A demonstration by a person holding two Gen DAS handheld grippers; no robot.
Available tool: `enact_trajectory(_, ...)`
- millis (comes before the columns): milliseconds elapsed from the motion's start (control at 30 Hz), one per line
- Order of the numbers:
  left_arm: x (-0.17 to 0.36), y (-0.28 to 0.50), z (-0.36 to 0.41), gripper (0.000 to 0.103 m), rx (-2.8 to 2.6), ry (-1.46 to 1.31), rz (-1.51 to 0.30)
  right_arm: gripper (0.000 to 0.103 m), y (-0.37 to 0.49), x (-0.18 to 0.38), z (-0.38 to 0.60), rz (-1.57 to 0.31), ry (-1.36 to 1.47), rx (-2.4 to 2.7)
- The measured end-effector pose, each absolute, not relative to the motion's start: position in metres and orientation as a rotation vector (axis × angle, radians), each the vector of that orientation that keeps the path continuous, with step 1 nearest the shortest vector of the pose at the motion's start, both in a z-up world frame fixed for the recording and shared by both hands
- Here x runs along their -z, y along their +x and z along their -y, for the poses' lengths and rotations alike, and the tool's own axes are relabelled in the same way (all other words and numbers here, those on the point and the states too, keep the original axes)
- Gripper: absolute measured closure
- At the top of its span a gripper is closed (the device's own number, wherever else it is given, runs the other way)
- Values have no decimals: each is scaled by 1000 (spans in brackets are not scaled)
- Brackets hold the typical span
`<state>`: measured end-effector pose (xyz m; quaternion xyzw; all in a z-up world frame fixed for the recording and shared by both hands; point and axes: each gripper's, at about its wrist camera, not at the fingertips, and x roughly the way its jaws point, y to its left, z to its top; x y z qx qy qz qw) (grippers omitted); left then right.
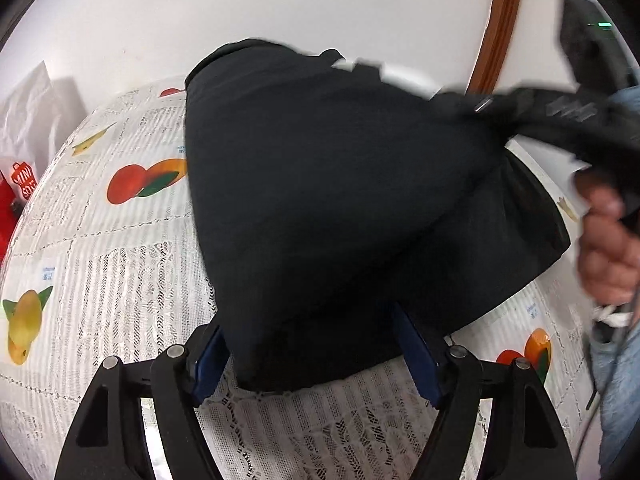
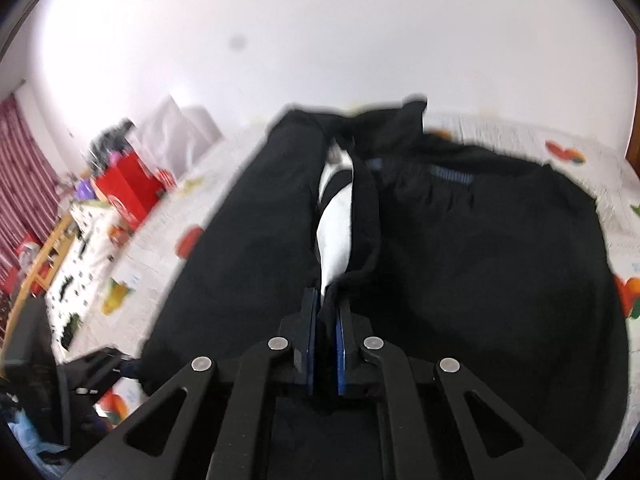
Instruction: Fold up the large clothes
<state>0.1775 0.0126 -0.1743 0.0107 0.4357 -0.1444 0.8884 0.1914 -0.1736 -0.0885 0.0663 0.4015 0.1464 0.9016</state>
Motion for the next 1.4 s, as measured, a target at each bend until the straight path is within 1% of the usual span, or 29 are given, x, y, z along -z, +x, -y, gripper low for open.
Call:
enact_trajectory(167, 174, 181, -6, 29, 272, 56, -912, 97, 145, 39, 208, -628, 188, -291)
enact_trajectory(267, 174, 183, 0, 29, 264, 82, -908, 97, 113, 22, 236, -522, 204, -240)
enact_trajectory(333, 174, 184, 5, 28, 266, 100, -906, 97, 93, 19, 257, -483, 229, -198)
enact_trajectory(433, 174, 184, 13, 27, 264, 120, -903, 97, 72, 35, 284, -493, 262, -115)
enact_trajectory(533, 173, 185, 15, 28, 269, 121, -907, 97, 67, 69, 302, -596, 273, -20)
enact_trajectory(600, 171, 185, 14, 30, 285, 110, -911, 95, 67, 87, 307, -646, 295, 0)
enact_trajectory(633, 170, 184, 12, 30, 302, 94, -907, 92, 67, 93, 309, -662, 300, 3)
enact_trajectory(667, 167, 182, 10, 30, 329, 72, -897, 86, 67, 97, 312, -672, 301, 9)
enact_trajectory(733, 164, 180, 10, 30, 356, 59, -890, 84, 66, 99, 315, -674, 313, 4)
enact_trajectory(767, 164, 181, 13, 30, 367, 60, -893, 74, 67, 100, 318, -677, 327, -12)
enact_trajectory(800, 165, 183, 18, 30, 377, 67, -901, 67, 68, 100, 319, -683, 336, -27)
enact_trajectory(833, 166, 186, 24, 30, 378, 77, -910, 55, 73, 101, 319, -695, 345, -44)
enact_trajectory(867, 170, 185, 34, 30, 378, 85, -916, 53, 77, 103, 317, -707, 349, -56)
enact_trajectory(933, 172, 186, 46, 30, 365, 117, -909, 53, 88, 108, 312, -728, 338, -58)
enact_trajectory(1000, 174, 188, 56, 28, 349, 166, -908, 54, 98, 112, 306, -745, 325, -39)
enact_trajectory(1033, 174, 189, 58, 28, 342, 166, -908, 62, 103, 113, 304, -754, 314, -25)
enact_trajectory(1067, 174, 194, 59, 28, 340, 163, -909, 77, 109, 113, 301, -764, 294, -12)
enact_trajectory(1133, 173, 192, 62, 28, 333, 161, -908, 92, 114, 110, 296, -776, 254, -13)
enact_trajectory(1167, 172, 189, 61, 28, 330, 161, -907, 95, 114, 104, 293, -769, 223, -25)
enact_trajectory(1233, 172, 186, 59, 28, 328, 162, -901, 96, 106, 92, 295, -710, 205, -57)
enact_trajectory(1333, 172, 186, 59, 28, 328, 161, -897, 97, 79, 74, 319, -552, 326, -107)
enact_trajectory(1400, 171, 181, 59, 28, 325, 160, -897, 97, 66, 73, 332, -495, 363, -69)
